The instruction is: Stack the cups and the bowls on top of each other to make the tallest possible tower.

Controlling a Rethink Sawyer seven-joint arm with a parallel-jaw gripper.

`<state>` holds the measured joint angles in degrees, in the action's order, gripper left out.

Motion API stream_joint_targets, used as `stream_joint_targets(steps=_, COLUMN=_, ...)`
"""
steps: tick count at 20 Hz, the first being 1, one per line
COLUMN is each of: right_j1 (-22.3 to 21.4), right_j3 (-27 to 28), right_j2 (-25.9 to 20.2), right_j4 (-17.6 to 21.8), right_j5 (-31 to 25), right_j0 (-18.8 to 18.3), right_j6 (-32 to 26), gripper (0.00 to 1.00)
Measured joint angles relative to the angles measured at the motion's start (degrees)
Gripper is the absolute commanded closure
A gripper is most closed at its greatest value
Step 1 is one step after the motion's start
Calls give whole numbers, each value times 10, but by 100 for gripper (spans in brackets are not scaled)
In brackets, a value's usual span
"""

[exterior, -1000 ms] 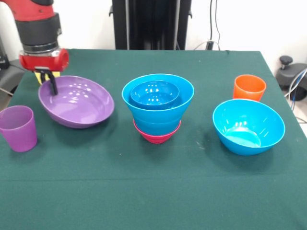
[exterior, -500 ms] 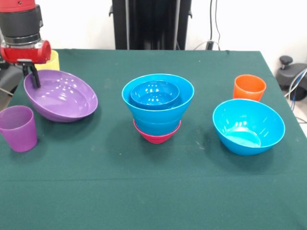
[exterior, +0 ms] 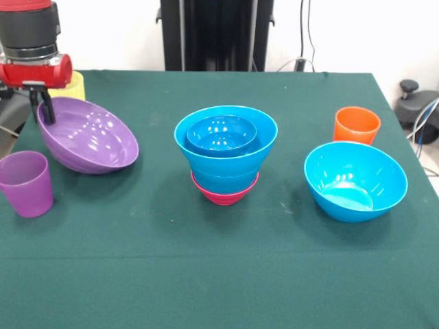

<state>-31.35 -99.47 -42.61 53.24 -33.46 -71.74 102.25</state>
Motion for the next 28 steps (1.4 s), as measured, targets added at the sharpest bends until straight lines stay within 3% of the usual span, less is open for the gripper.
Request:
stream_joint_targets(steps=10, right_j1=-45, right_j3=-54, right_j2=-1, right_j4=-12, right_j5=18, right_j0=14, right_j6=0, gripper=100)
stream_joint_targets(steps=18, right_j1=-108, right_j3=-117, right_j2=-3, right_j4=-56, right_j5=20, right_j0=19, right_j6=0, gripper=100)
stream_joint_targets(steps=28, right_j1=-161, right_j3=-152, right_j2=-13, right_j4=-103, right_j5=20, right_j0=8, right_j6=0, gripper=100)
